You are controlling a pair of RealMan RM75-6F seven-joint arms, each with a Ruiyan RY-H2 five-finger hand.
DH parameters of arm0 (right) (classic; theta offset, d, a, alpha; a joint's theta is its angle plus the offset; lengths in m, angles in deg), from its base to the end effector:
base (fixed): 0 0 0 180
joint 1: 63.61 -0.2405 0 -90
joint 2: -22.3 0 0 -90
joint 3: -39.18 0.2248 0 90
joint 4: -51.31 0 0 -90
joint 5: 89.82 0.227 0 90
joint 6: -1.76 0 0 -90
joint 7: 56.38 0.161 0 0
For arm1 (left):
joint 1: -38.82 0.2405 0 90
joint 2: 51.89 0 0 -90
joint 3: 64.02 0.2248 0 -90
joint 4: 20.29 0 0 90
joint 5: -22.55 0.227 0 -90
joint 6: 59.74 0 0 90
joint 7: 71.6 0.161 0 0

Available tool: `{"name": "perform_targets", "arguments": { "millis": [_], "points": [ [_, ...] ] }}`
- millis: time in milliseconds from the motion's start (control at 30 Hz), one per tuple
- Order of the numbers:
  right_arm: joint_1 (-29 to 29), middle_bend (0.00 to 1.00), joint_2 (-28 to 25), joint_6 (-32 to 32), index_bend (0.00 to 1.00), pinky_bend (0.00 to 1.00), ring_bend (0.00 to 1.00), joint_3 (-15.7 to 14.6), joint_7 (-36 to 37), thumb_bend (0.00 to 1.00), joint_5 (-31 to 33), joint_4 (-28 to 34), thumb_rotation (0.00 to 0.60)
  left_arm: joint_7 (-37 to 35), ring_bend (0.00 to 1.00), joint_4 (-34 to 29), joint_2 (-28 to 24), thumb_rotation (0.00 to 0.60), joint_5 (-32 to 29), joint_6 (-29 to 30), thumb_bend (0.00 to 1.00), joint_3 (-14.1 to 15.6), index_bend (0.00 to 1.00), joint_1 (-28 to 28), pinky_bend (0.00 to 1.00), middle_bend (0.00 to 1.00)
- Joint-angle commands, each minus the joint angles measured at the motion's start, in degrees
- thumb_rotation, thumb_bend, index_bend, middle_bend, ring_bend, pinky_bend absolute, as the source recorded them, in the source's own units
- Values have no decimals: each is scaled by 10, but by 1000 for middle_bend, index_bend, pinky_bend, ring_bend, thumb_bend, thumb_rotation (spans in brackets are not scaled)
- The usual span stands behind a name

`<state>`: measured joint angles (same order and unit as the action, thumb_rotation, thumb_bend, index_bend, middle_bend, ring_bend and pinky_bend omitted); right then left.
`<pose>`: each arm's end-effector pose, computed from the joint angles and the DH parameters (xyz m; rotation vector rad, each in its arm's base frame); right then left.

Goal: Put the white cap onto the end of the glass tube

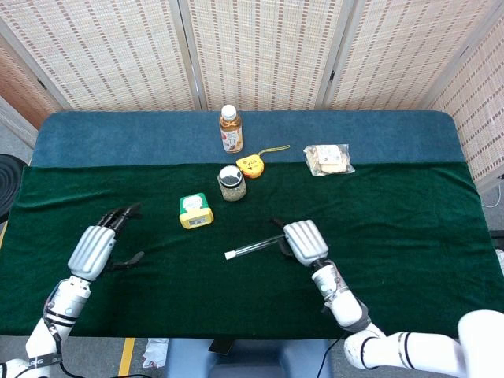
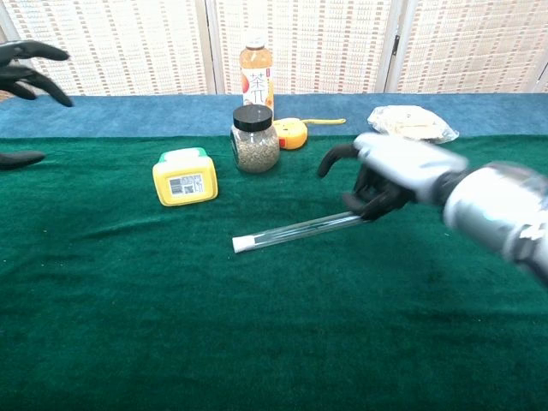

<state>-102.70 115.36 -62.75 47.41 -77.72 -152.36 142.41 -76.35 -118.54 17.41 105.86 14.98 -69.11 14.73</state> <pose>-0.1030 -0.3030 -0.0504 1.7732 -1.0665 1.0369 -0.1839 0.2767 0.0746 -1.5881 -1.0433 -1.2385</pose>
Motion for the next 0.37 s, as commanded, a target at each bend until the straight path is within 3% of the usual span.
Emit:
{"name": "perform_targets", "arguments": {
  "millis": [33,133,167,233,300,367],
  "points": [
    [51,826,-118,-67,291,1000,998,-6,10,615,-56,99,600,3,152,17,-8,600,-24,10,321,-4,68,17,175,283],
    [90,692,-184,-108,303,980,913,-20,36,615,-92,141,600,6,156,31,-10,600,-42,28,342,-6,96,36,170,283],
    [106,626,-207,-123,303,933,844,-28,52,615,-107,150,600,11,156,36,-11,600,-48,35,349,-5,104,44,165,283],
    [135,509,-242,-145,302,779,708,-44,85,615,-132,154,600,24,155,43,-13,600,-56,46,354,0,113,59,152,283],
    [155,340,-269,-150,243,477,470,-63,127,615,-156,151,600,37,153,48,-13,600,-61,58,354,5,123,72,135,283],
    [180,231,-289,-164,168,281,329,-79,175,615,-176,136,600,45,141,48,-16,600,-66,67,354,11,126,86,109,282]
  ]
}}
